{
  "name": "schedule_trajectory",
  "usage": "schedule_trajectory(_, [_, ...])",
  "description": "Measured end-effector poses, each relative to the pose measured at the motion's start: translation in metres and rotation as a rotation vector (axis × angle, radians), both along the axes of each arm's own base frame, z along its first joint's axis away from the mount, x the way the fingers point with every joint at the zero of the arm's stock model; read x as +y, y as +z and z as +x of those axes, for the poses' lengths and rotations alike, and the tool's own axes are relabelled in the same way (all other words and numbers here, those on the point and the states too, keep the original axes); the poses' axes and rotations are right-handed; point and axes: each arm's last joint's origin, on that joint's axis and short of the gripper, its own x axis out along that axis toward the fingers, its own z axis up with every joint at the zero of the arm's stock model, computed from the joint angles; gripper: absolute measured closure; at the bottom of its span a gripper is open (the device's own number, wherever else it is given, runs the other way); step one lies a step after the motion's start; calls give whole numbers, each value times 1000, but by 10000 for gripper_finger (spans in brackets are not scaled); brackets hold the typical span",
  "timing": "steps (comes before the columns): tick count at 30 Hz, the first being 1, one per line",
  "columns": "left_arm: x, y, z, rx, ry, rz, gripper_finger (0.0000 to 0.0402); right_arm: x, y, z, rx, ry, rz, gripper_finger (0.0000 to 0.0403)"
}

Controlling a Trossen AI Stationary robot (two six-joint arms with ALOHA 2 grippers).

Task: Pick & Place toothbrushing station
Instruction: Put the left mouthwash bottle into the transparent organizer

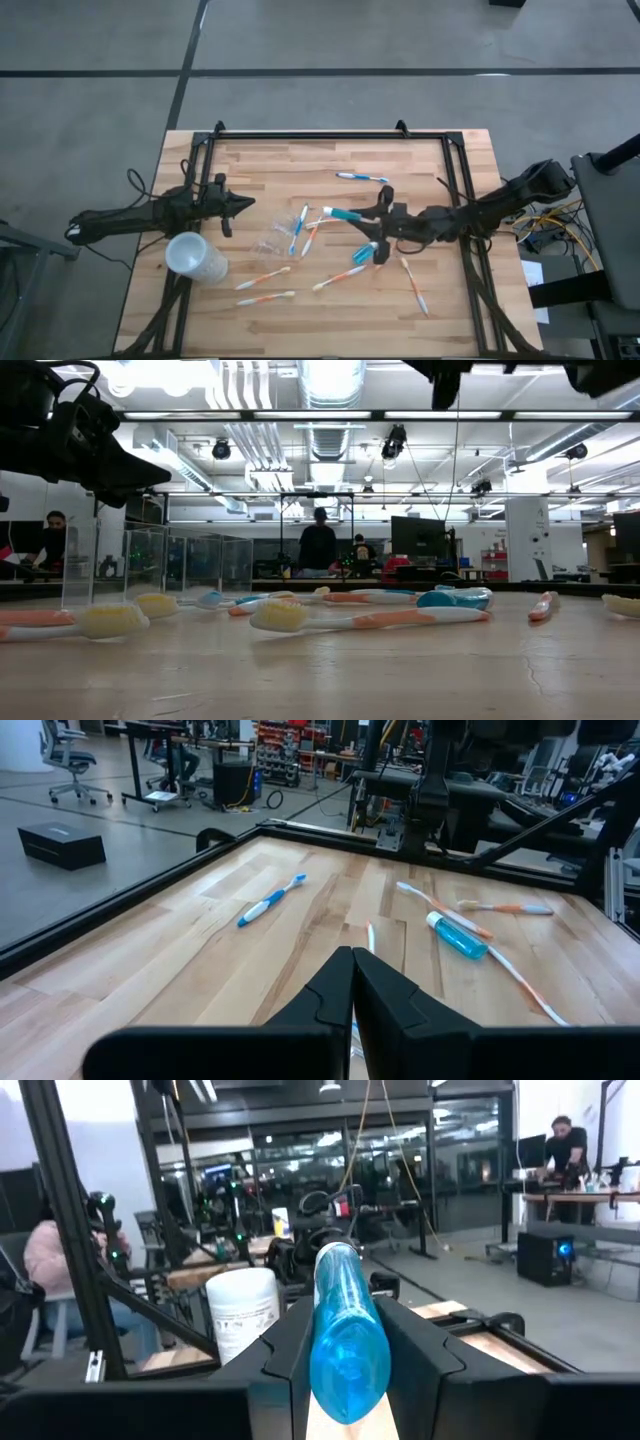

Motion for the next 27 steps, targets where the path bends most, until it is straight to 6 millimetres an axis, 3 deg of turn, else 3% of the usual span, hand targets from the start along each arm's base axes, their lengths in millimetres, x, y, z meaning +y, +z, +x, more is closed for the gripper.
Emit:
schedule_trajectory(9, [0,0,0,0,0,0,388,-4,-31,-13,52,18,86,314])
schedule_trajectory(27, [0,0,0,0,0,0,388,-5,-28,-12,42,-11,95,314])
